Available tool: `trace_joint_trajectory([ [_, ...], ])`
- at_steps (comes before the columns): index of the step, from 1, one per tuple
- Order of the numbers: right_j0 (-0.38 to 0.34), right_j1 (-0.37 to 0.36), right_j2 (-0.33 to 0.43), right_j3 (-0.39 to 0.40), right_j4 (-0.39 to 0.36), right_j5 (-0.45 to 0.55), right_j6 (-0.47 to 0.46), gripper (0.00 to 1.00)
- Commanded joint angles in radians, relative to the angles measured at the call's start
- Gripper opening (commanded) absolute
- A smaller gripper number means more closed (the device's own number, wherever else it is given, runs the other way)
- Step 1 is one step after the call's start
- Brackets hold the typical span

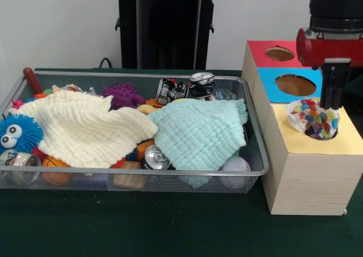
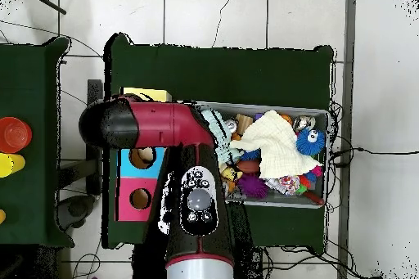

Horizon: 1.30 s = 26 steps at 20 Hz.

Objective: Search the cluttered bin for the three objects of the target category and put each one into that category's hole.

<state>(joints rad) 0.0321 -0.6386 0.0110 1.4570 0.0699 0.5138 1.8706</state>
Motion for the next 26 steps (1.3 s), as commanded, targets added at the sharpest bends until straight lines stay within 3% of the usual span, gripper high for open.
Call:
trace_joint_trajectory([
  [1, -0.051, -0.009, 0.112, 0.13, 0.035, 0.153, 0.047, 0.0],
  [20, -0.082, 0.089, 0.151, 0.054, 0.031, 0.31, 0.038, 0.0],
  [26, -0.077, 0.093, 0.15, 0.054, 0.028, 0.3, 0.047, 0.0],
])
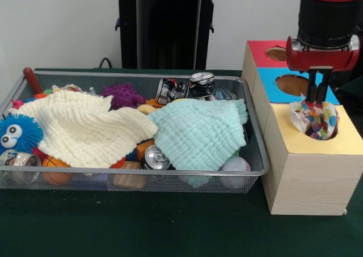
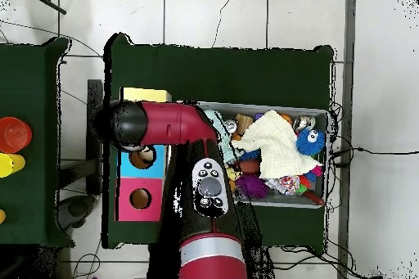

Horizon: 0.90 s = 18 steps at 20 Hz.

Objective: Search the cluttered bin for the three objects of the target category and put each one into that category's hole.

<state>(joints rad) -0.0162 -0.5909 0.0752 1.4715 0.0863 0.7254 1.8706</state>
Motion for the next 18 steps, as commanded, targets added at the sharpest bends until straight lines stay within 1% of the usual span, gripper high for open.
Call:
trace_joint_trajectory([
  [1, -0.027, 0.052, 0.083, 0.032, 0.01, 0.089, 0.05, 0.0],
  [5, -0.018, 0.073, 0.071, 0.024, -0.002, 0.057, 0.059, 0.0],
  [7, -0.011, 0.076, 0.06, 0.021, -0.014, 0.003, 0.068, 0.0],
  [9, 0.0, 0.078, 0.046, 0.013, -0.036, -0.097, 0.083, 0.0],
  [12, 0.014, 0.068, 0.029, 0.01, -0.056, -0.196, 0.107, 0.0],
  [18, 0.029, 0.065, 0.008, 0.008, -0.072, -0.278, 0.129, 0.0],
])
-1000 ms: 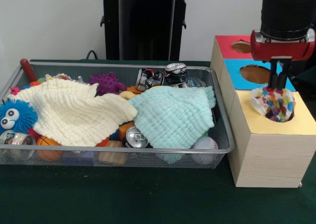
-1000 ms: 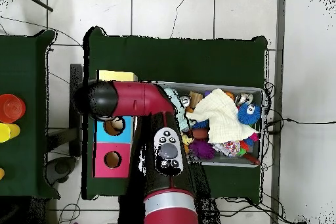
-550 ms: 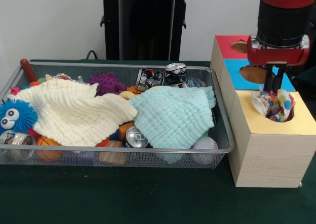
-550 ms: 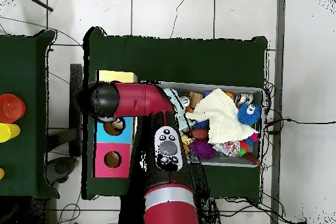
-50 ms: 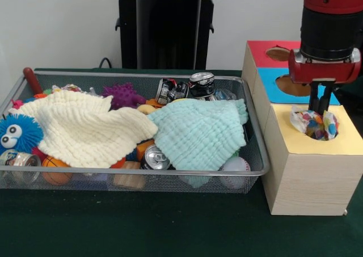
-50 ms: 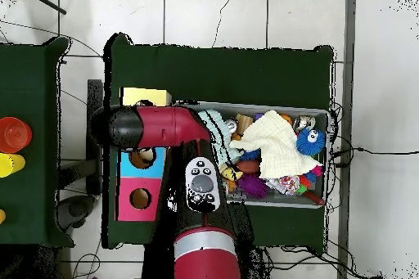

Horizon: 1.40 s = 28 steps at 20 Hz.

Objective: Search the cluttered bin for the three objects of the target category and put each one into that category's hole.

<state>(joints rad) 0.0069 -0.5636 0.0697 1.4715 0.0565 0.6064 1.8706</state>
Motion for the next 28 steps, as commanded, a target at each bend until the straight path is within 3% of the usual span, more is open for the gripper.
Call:
trace_joint_trajectory([
  [1, 0.009, 0.037, 0.01, 0.009, -0.045, -0.171, 0.131, 0.0],
  [7, 0.008, 0.035, 0.015, 0.026, -0.05, -0.195, 0.133, 0.0],
  [12, -0.008, 0.083, 0.013, -0.003, -0.045, -0.165, 0.11, 0.0],
  [19, -0.006, 0.092, -0.005, -0.033, -0.044, -0.145, 0.104, 0.0],
  [23, -0.005, 0.093, -0.016, -0.021, -0.045, -0.109, 0.102, 0.0],
  [28, 0.005, 0.086, -0.04, 0.006, -0.065, -0.138, 0.106, 0.0],
])
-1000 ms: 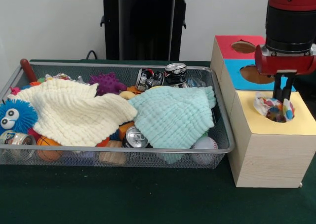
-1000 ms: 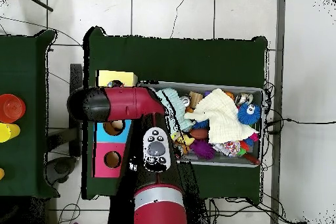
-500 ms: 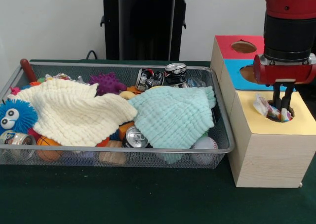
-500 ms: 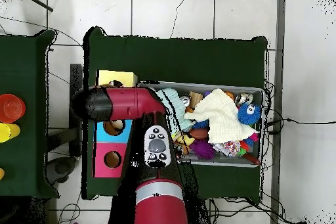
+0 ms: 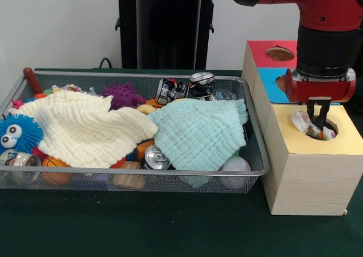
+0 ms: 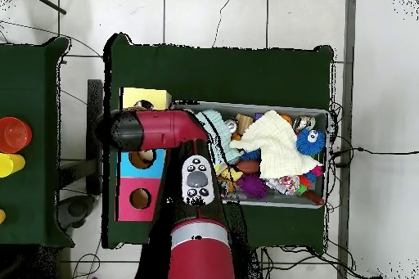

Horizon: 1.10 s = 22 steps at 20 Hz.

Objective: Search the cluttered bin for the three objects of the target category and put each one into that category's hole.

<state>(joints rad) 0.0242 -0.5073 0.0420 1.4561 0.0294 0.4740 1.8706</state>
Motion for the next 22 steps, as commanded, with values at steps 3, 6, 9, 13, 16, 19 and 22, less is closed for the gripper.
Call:
trace_joint_trajectory([
  [3, -0.015, 0.014, -0.015, 0.045, -0.042, -0.005, 0.1, 0.0],
  [6, -0.019, 0.001, -0.011, 0.059, -0.038, 0.008, 0.093, 0.0],
  [9, -0.019, 0.003, -0.013, 0.057, -0.036, 0.025, 0.093, 0.0],
  [13, -0.017, 0.008, -0.019, 0.049, -0.039, 0.016, 0.095, 0.0],
  [16, -0.015, -0.034, -0.008, 0.067, -0.025, 0.03, 0.096, 0.0],
  [19, -0.002, -0.144, -0.004, 0.111, 0.0, 0.073, 0.106, 0.0],
  [22, 0.008, -0.241, -0.014, 0.137, 0.028, 0.148, 0.123, 0.0],
])
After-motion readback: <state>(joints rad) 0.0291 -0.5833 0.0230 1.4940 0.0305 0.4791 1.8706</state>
